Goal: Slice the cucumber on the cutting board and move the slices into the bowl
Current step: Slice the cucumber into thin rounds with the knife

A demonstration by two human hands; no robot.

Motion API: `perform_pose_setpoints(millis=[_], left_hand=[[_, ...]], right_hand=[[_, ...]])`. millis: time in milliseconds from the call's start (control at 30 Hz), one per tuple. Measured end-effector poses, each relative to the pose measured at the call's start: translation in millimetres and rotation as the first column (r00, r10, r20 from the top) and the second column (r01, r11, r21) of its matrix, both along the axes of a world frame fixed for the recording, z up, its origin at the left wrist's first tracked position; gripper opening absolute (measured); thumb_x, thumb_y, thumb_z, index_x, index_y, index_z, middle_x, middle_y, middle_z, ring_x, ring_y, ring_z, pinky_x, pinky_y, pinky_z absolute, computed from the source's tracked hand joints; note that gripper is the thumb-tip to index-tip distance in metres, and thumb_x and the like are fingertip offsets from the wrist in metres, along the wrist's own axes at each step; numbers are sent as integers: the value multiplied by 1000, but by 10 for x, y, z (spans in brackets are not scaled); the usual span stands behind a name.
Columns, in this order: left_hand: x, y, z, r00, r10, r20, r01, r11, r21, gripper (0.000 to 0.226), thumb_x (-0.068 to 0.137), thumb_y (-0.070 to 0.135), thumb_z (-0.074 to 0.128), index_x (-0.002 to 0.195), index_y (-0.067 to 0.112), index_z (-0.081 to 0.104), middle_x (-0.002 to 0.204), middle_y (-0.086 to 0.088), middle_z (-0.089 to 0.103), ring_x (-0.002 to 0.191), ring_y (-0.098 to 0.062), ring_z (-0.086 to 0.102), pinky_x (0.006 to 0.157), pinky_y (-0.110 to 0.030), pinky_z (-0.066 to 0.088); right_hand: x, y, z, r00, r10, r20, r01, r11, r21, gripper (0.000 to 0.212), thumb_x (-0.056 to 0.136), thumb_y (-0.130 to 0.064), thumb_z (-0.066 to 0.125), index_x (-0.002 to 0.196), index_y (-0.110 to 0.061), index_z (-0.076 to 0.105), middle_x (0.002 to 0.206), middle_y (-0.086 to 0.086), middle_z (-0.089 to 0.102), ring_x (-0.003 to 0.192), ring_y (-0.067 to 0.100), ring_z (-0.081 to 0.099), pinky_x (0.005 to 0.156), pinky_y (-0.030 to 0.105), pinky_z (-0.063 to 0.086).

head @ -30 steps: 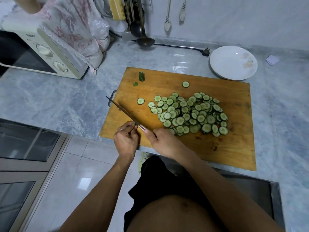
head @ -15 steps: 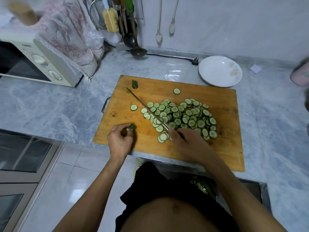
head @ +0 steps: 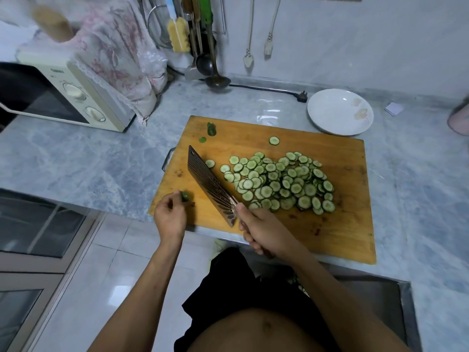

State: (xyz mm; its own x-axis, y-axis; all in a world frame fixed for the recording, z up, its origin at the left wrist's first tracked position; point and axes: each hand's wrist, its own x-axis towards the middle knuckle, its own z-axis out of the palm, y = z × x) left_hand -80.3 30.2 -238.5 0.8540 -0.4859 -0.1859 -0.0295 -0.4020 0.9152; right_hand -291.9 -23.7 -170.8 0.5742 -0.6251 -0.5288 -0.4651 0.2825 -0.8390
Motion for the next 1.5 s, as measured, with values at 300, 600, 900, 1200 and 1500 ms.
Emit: perform_pose_setpoints(millis=[300,600,900,1200,1500], left_hand=[[170,-73,10,1000,-25,-5,25,996,80,45,100,46,43,73,14,61,76,-8,67,75,-23,62,70,-27,49],[382,-51,42,984,132,-121,-120,988,96,46,88,62,40,69,23,57,80,-10,67,83,-30,65,84,-52,54],[300,-245,126,989,-150,0,150,984,95,39,104,38,41,80,11,56,73,-2,55,69,-12,51,61,-22,37],[337,-506,171,932,-341,123,337,940,50,29,102,35,48,87,16,63,71,6,58,62,1,51,53,-9,34],[635,-807,84,910,-398,112,383,914,137,18,91,12,66,109,12,70,99,6,66,94,-9,58,72,2,33]], right_hand=[[446,2,-71,997,-73,-14,74,969,236,57,98,-63,36,82,-10,51,52,-1,45,38,13,40,39,21,34],[688,162,-164,993,-119,-19,119,956,267,56,99,-62,34,78,-13,50,53,1,41,39,14,38,41,20,31],[371,-52,-261,953,-298,-62,294,953,-73,64,100,-61,34,65,-10,51,55,11,49,44,19,45,47,29,38],[211,9,-249,940,-294,-173,235,926,-295,60,99,-60,32,56,-20,46,47,-4,50,50,17,50,58,33,37],[292,-2,-119,955,-267,-128,237,949,-208,60,102,-55,36,58,-17,47,45,-3,44,39,14,42,51,33,34]])
